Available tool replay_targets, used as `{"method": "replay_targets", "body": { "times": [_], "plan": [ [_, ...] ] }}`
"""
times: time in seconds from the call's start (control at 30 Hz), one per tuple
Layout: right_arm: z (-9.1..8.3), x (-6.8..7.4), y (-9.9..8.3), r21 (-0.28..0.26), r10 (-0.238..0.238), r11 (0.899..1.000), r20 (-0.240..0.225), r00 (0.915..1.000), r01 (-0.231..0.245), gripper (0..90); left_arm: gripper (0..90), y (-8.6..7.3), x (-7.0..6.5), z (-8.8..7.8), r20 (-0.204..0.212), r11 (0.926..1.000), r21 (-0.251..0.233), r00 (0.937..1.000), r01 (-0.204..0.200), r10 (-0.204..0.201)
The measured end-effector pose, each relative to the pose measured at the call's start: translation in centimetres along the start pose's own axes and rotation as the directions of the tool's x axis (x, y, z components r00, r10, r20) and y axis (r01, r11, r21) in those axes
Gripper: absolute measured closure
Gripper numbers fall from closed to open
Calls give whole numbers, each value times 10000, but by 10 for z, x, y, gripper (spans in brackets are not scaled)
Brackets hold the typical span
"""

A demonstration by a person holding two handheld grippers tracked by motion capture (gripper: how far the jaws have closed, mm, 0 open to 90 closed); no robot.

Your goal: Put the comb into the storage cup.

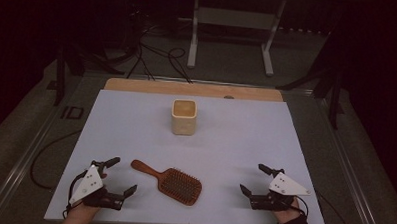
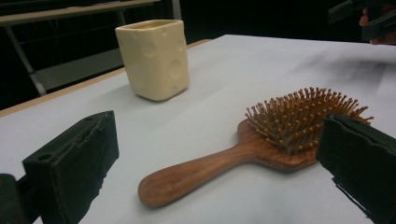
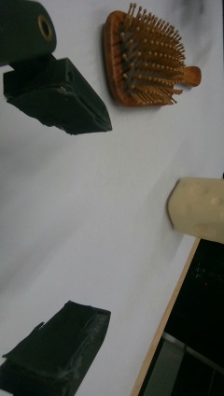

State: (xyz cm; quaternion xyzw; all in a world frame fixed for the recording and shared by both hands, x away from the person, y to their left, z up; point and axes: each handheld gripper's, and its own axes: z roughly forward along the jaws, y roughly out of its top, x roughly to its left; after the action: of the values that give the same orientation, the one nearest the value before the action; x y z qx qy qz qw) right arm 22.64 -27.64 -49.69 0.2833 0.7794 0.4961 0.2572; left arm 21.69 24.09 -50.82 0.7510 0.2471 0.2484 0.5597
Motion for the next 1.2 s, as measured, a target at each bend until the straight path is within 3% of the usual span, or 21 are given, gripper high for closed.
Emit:
{"method": "replay_targets", "body": {
  "times": [0.43, 0.67, 0.87, 1.03, 1.2],
  "plan": [
    [1, 1, 1, 79, -207, 9998, 287, 9994, 205, 89, 2, -3, 0, 1, 196, 9997, 194, 9997, 123, -127],
    [2, 2, 2, 24, -126, 9999, 246, 9996, 125, 89, 3, -1, -1, -2, 61, 9996, 213, 9998, -211, 209],
    [2, 3, 3, 0, -240, 9997, 429, 9988, 240, 89, 2, -1, 1, -1, 168, 9998, 215, 9999, -36, 32],
    [3, 5, 3, 51, -341, 9994, 461, 9984, 339, 89, 3, 4, 0, -1, 154, 9995, 241, 9997, -178, 175],
    [0, 5, 4, -105, -328, 9994, 615, 9976, 335, 89, 3, 14, 1, -3, 321, 10000, 98, 9995, 12, -15]
  ]
}}
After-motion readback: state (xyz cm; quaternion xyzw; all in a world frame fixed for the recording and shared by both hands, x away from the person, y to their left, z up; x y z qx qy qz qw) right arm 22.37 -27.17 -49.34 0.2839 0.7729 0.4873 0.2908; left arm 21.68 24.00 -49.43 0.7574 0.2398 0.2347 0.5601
